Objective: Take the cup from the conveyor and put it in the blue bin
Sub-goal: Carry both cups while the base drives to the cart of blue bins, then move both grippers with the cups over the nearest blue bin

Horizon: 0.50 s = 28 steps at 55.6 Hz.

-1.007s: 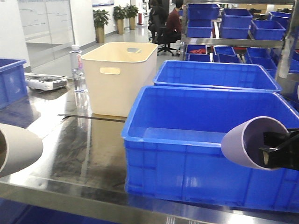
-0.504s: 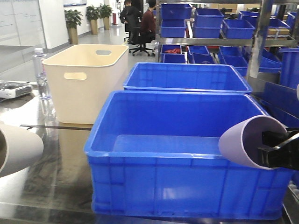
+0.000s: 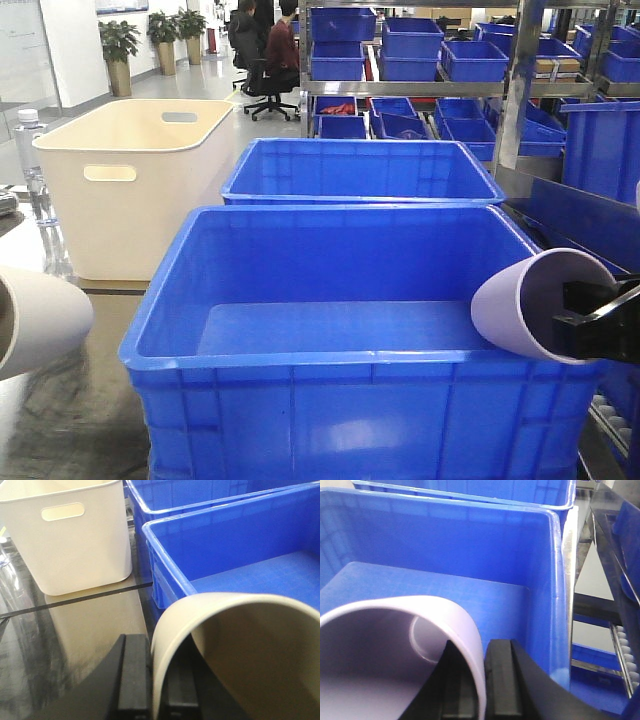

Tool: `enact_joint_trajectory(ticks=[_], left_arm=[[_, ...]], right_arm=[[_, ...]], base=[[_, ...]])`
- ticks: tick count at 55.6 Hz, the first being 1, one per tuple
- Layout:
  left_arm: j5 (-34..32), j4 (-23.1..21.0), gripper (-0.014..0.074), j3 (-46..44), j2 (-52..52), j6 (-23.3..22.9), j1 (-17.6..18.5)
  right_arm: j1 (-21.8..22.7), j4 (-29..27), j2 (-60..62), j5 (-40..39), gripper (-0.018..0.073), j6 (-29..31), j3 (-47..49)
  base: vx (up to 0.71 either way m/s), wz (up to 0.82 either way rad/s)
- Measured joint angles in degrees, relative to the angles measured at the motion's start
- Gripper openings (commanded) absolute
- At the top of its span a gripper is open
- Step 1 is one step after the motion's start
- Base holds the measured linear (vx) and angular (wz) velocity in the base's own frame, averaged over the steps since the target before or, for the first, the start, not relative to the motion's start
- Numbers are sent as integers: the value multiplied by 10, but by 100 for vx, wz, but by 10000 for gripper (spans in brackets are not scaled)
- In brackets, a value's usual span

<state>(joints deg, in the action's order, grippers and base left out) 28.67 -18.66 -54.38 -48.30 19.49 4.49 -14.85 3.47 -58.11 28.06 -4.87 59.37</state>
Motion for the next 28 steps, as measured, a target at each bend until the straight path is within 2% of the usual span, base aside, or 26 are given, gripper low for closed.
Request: enact_joint_trajectory(ticks=[28], left_arm=[[0,0,0,0,0,0,0]], right_arm=[[0,0,0,0,-9,0,0]], base=[[1,-2]])
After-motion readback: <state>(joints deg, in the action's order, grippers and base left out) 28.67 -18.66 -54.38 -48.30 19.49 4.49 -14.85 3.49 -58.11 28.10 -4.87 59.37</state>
